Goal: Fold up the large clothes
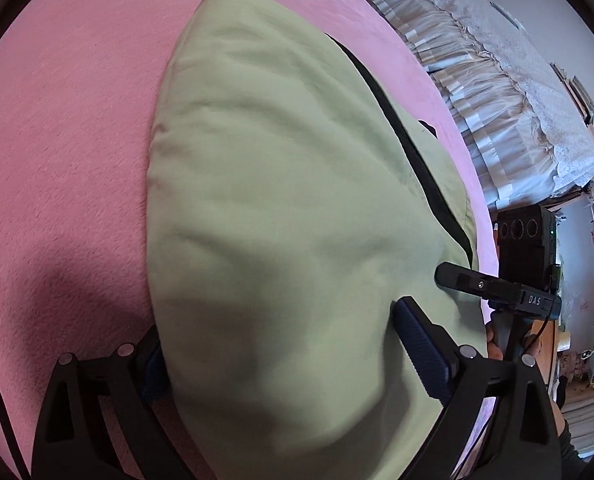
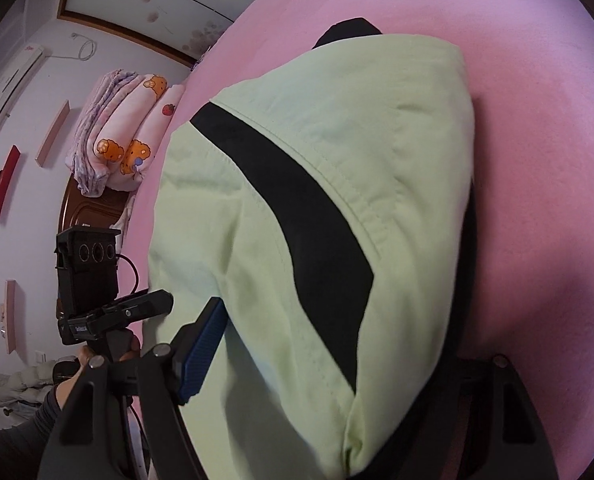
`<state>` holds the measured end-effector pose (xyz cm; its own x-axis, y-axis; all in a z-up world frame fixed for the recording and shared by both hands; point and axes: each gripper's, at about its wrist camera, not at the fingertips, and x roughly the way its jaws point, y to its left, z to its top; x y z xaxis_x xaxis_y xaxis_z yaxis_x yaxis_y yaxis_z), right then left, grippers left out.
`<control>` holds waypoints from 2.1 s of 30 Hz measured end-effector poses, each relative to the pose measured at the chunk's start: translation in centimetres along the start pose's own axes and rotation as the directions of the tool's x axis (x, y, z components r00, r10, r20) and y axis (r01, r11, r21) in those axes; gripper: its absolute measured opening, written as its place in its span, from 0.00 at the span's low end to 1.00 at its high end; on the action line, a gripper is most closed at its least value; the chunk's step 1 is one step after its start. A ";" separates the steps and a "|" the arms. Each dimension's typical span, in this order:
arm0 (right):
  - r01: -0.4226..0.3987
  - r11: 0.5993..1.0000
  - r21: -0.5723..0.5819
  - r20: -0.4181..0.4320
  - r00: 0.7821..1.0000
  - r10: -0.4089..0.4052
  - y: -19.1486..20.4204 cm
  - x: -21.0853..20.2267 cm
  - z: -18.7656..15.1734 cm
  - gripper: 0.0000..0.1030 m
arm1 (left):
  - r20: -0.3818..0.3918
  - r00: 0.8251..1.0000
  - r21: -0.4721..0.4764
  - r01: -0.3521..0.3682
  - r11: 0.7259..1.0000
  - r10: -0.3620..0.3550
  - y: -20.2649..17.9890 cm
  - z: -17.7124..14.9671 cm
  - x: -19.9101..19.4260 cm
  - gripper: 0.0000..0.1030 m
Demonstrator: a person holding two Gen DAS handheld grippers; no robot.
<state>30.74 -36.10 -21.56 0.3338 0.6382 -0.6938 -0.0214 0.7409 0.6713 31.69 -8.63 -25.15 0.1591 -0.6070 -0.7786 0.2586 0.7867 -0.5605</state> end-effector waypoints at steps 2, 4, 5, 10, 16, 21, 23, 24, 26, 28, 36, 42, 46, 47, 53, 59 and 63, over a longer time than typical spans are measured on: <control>0.023 1.000 -0.019 0.001 1.000 -0.023 0.2 0.1 -0.1 0.55 | 0.013 1.000 0.010 -0.017 1.000 0.017 -0.2 -0.1 -0.2 0.91; 0.034 0.999 -0.011 0.014 0.999 -0.034 0.1 -0.2 -0.2 0.44 | 0.022 0.998 0.026 -0.051 0.998 0.051 -0.7 -0.1 -0.3 0.87; 0.035 0.999 -0.005 0.019 0.999 -0.035 0.0 -0.4 -0.3 0.38 | 0.030 0.997 0.037 -0.067 0.997 0.066 -1.0 -0.2 -0.5 0.82; 0.122 0.992 -0.040 0.035 0.992 -0.120 1.9 -0.6 -0.8 0.20 | 0.063 0.991 0.072 -0.122 0.990 0.117 -2.5 -0.3 -2.1 0.53; 0.261 0.959 -0.114 0.086 0.964 -0.252 6.6 -1.5 -1.7 0.12 | 0.097 0.982 0.098 -0.170 0.981 0.160 -4.7 -0.5 -4.7 0.34; 0.305 0.942 -0.142 0.095 0.951 -0.294 10.2 -2.9 -3.5 0.11 | 0.102 0.977 0.135 -0.201 0.970 0.189 -6.7 -1.6 -7.9 0.32; 0.285 0.950 -0.130 0.089 0.957 -0.275 11.3 -3.4 -4.4 0.11 | 0.103 0.976 0.135 -0.205 0.969 0.193 -6.7 -2.4 -9.6 0.32; 0.274 0.954 -0.125 0.087 0.960 -0.264 11.9 -3.6 -4.8 0.11 | 0.102 0.976 0.131 -0.206 0.970 0.193 -6.6 -2.9 -10.7 0.32; 0.257 0.958 -0.128 0.088 0.965 -0.247 13.6 -3.7 -5.8 0.11 | 0.102 0.975 0.128 -0.208 0.970 0.196 -6.4 -3.7 -12.5 0.32; 0.245 0.959 -0.140 0.088 0.968 -0.234 15.4 -3.7 -6.9 0.10 | 0.105 0.974 0.126 -0.216 0.968 0.203 -5.9 -4.8 -14.6 0.32; 0.189 0.958 -0.216 0.065 0.982 -0.179 24.3 0.1 -9.1 0.10 | 0.139 0.958 0.071 -0.261 0.963 0.250 -1.8 -8.1 -23.3 0.32; 0.145 0.953 -0.268 0.028 0.989 -0.142 29.8 4.4 -8.9 0.10 | 0.162 0.942 0.020 -0.301 0.953 0.294 3.6 -8.9 -28.9 0.32; 0.124 0.951 -0.283 0.015 0.992 -0.124 32.7 7.5 -7.8 0.10 | 0.177 0.930 0.000 -0.327 0.945 0.322 7.3 -8.2 -31.4 0.32; 0.121 0.950 -0.289 0.015 0.992 -0.122 33.4 8.3 -7.4 0.10 | 0.183 0.927 -0.001 -0.334 0.943 0.329 8.1 -7.8 -31.9 0.32; 0.128 0.938 -0.322 0.052 0.992 -0.118 37.1 12.3 -2.6 0.10 | 0.234 0.906 0.016 -0.366 0.931 0.352 12.6 -2.9 -34.4 0.32; 0.142 0.934 -0.328 0.139 0.985 -0.101 38.7 15.4 4.8 0.10 | 0.316 0.878 0.070 -0.399 0.914 0.359 16.0 6.2 -34.5 0.33; 0.148 0.937 -0.316 0.200 0.976 -0.087 38.5 18.2 9.9 0.10 | 0.331 0.872 0.077 -0.406 0.911 0.361 19.5 12.7 -33.5 0.34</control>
<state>45.31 1.94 -5.75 0.5164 0.5164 -0.6831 -0.2680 0.8551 0.4438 43.52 25.64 -6.37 0.5478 -0.2823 -0.7876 0.2438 0.9544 -0.1725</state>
